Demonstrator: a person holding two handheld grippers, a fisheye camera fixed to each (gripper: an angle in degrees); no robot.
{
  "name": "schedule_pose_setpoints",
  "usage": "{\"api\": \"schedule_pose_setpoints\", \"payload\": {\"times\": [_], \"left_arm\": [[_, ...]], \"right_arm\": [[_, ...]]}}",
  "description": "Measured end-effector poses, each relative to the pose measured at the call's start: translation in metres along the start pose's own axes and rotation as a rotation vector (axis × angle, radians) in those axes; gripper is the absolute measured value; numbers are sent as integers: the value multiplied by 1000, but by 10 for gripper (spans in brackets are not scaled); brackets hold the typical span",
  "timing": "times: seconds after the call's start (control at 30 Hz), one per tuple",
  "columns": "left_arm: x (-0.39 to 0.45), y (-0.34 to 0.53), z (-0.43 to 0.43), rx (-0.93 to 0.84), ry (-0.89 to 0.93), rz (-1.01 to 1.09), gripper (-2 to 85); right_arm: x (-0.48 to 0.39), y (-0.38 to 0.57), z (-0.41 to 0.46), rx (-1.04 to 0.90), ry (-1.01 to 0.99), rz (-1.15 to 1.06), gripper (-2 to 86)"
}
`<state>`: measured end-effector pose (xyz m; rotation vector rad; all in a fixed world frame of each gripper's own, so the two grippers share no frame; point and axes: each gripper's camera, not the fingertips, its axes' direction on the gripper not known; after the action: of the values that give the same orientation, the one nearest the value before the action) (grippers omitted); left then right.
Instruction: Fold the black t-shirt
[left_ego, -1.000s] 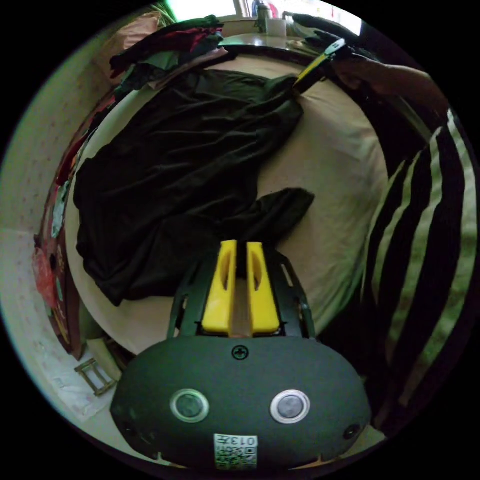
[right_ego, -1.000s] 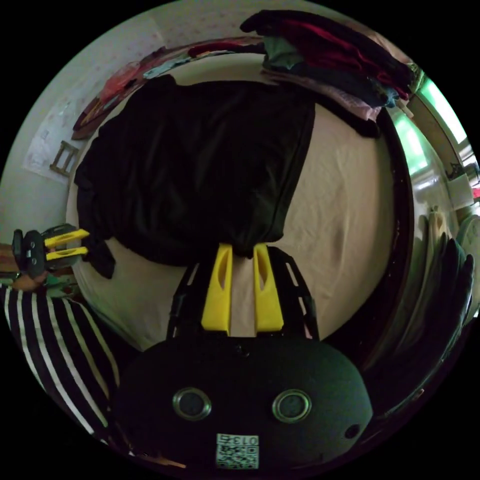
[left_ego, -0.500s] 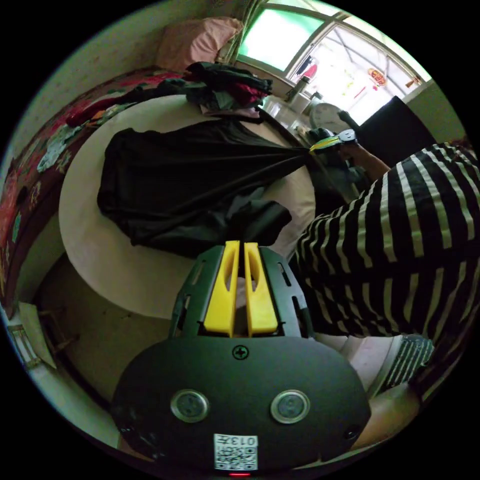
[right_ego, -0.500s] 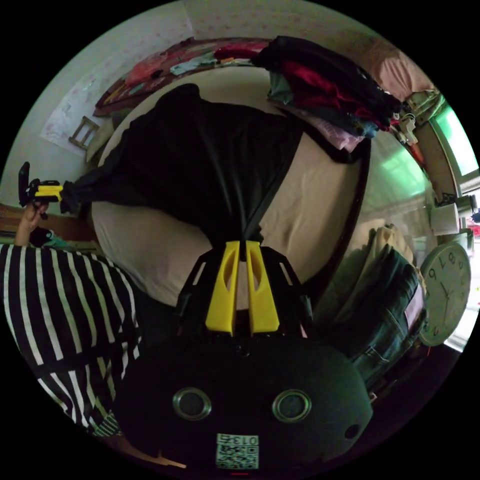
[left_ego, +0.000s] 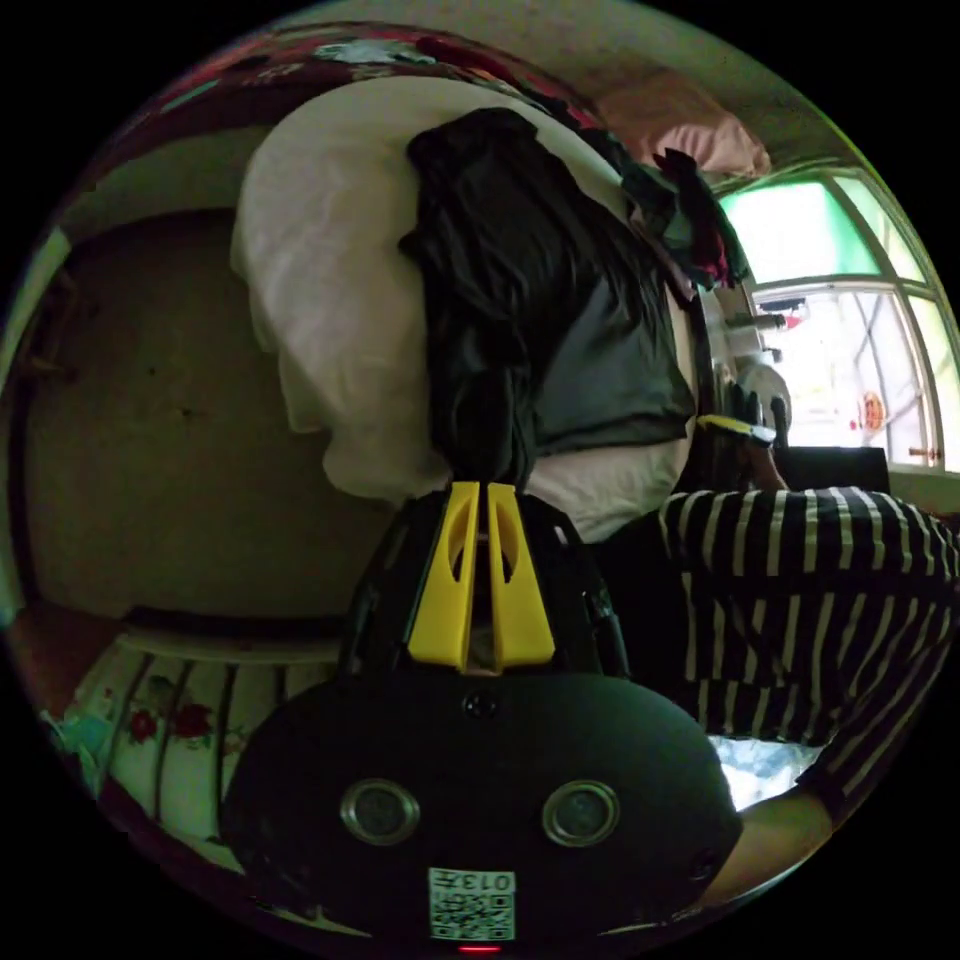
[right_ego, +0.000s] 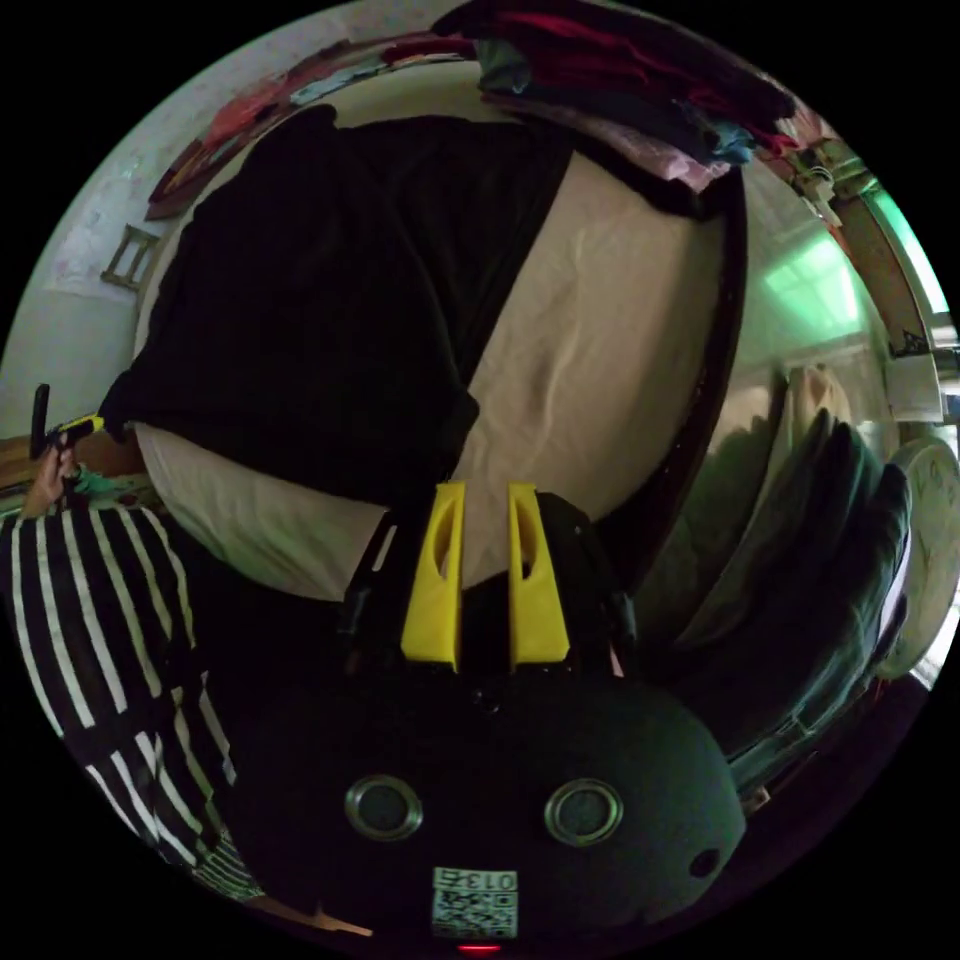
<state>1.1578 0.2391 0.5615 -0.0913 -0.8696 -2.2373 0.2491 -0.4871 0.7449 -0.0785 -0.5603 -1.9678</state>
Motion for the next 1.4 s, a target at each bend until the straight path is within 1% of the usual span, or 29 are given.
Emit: {"api": "schedule_pose_setpoints", "payload": {"times": [0.03,0.07,0.1,0.13,0.23,0.37,0.43,0.47,0.5,0.53,0.7,0.8,0.9,0.97,1.03,1.1,1.13,1.17,1.23,1.27,1.3,1.4], "left_arm": [[-5,6,-2,25,8,-8,4],[-8,9,-5,33,19,-1,4],[-10,9,-7,33,25,7,4],[-12,9,-12,29,26,32,4],[-18,1,-32,41,16,117,4],[-15,-12,-75,139,-29,278,4],[-15,-15,-91,167,-32,338,4],[-16,-16,-98,171,-21,367,4],[-17,-17,-101,169,-15,379,4],[-19,-17,-106,159,-11,406,4],[-30,-9,-130,146,-28,492,3],[-35,2,-160,225,-19,527,2],[-44,1,-197,359,28,537,1],[-51,-18,-224,457,74,527,1],[-52,-42,-244,518,110,526,0],[-38,-64,-267,571,52,576,0],[-22,-74,-286,607,-6,623,0],[-6,-77,-306,668,-41,680,0],[14,-70,-335,753,-75,762,0],[21,-61,-349,797,-106,797,0],[23,-55,-355,818,-107,814,0],[10,-17,-368,901,-47,875,0]], "right_arm": [[-13,9,-7,76,-31,-44,75],[-21,13,-10,113,-41,-76,78],[-40,19,-13,160,-44,-157,83],[-61,23,-13,164,-15,-230,87],[-100,31,-9,196,33,-328,98],[-121,37,5,117,113,-331,101],[-130,45,13,73,190,-328,86],[-130,47,12,87,176,-322,81],[-130,49,8,89,154,-279,53],[-131,49,5,58,136,-249,35],[-146,64,-33,83,180,-188,15],[-159,82,-81,189,234,-161,10],[-166,94,-126,296,273,-123,7],[-165,91,-150,363,295,-91,6],[-162,71,-178,423,355,-82,5],[-160,51,-204,481,422,-81,4],[-159,41,-225,513,447,-72,4],[-160,37,-237,535,460,-66,4],[-171,42,-281,656,523,-63,4],[-174,46,-289,677,543,-61,4],[-179,57,-300,712,566,-56,4],[-190,99,-308,793,515,-50,4]]}}
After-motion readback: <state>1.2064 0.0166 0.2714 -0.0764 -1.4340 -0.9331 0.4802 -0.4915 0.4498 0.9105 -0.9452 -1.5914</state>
